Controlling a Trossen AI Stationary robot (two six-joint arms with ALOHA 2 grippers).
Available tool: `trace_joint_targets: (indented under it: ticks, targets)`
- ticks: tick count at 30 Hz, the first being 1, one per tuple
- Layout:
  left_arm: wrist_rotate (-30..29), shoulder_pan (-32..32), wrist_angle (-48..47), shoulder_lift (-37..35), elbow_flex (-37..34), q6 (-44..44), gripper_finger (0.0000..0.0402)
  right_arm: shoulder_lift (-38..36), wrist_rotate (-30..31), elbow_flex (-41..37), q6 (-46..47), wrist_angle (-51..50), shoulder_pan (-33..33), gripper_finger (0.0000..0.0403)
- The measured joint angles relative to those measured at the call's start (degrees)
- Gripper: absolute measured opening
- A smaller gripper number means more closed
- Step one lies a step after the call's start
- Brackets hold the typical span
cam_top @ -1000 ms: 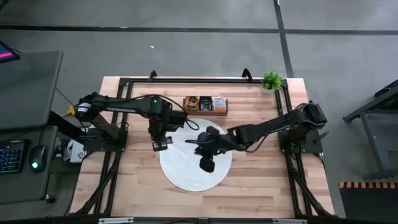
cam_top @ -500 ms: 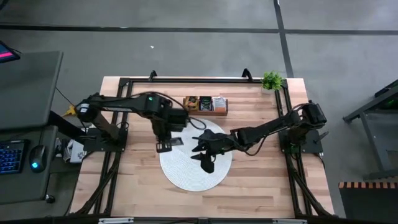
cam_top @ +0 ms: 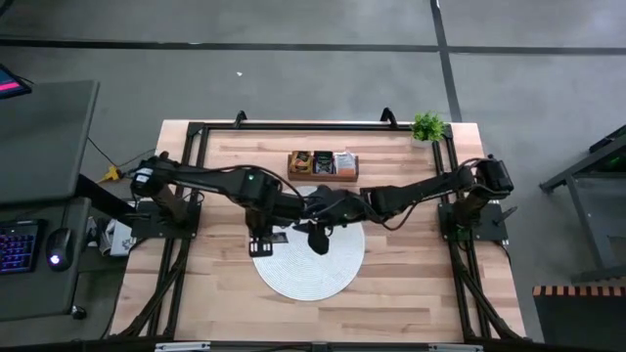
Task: Pick & Place Tea
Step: Put the black tea bag into the middle section of the wooden organizer
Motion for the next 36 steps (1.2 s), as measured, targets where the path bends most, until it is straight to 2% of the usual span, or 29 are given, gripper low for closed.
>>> trace_joint_targets:
  ticks: [7, 22, 36]
  targets:
    - [-0.45, 0.18, 1.21, -0.26, 0.07, -0.82, 0.0000, 0.18, -1.58, 0.29, -0.80, 3.38, -0.38, 0.0154]
    - [-3.22, 0.22, 2.87, -0.22, 0.04, -1.24, 0.0000, 0.57, -10.33, 0.29, -5.04, 5.07, -0.33, 0.0154]
    - [-3.14, 0.26, 2.94, -0.22, 0.02, -1.35, 0.0000, 1.20, -9.26, 0.32, -8.30, 5.29, -1.21, 0.0154]
